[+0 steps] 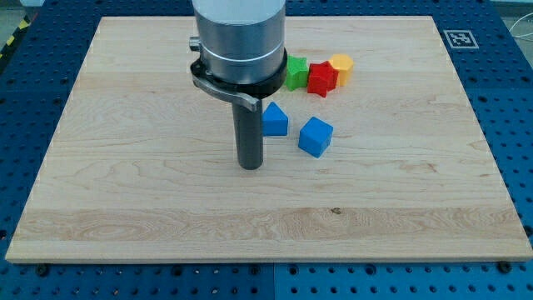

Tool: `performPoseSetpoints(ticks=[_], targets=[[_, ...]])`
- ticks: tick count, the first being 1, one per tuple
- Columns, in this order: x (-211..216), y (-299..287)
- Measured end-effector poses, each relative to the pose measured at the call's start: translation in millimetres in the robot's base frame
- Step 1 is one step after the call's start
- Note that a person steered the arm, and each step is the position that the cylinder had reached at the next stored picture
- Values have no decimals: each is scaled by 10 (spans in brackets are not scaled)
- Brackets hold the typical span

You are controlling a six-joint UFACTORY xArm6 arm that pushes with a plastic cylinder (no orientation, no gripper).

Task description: Move the blue triangle towards the green star

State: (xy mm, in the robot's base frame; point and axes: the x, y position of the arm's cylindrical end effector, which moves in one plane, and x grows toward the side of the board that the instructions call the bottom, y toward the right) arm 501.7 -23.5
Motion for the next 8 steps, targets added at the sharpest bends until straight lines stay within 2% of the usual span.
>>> performPoseSetpoints(ticks=[8], targets=[[-601,255]])
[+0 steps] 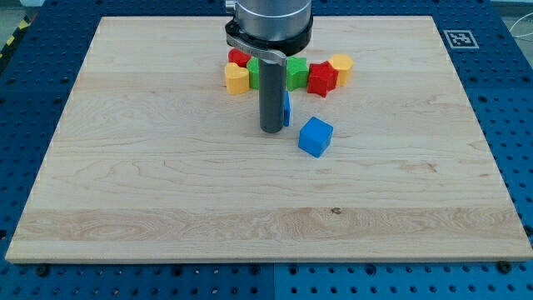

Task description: Move the blue triangle towards the green star

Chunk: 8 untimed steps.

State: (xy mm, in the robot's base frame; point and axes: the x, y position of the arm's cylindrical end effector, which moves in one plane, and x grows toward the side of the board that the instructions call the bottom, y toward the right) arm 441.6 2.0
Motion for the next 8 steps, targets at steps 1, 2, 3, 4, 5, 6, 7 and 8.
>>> performPoseSetpoints(ticks=[1,2,3,4,5,6,7,8], targets=[[-35,0],[-76,0],[-125,0],[-125,0],[-127,0],[-132,0],[-176,0],[-212,0]])
